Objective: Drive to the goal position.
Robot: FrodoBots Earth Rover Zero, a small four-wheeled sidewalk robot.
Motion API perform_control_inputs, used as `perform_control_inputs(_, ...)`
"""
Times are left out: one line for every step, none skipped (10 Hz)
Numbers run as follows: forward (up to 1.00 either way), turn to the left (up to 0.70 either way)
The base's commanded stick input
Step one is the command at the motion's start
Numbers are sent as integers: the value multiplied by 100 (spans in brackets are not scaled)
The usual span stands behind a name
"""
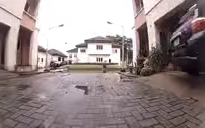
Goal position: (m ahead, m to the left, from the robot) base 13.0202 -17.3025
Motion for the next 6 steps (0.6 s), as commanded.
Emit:
perform_control_inputs(50,0)
perform_control_inputs(50,0)
perform_control_inputs(50,0)
perform_control_inputs(50,0)
perform_control_inputs(50,0)
perform_control_inputs(50,0)
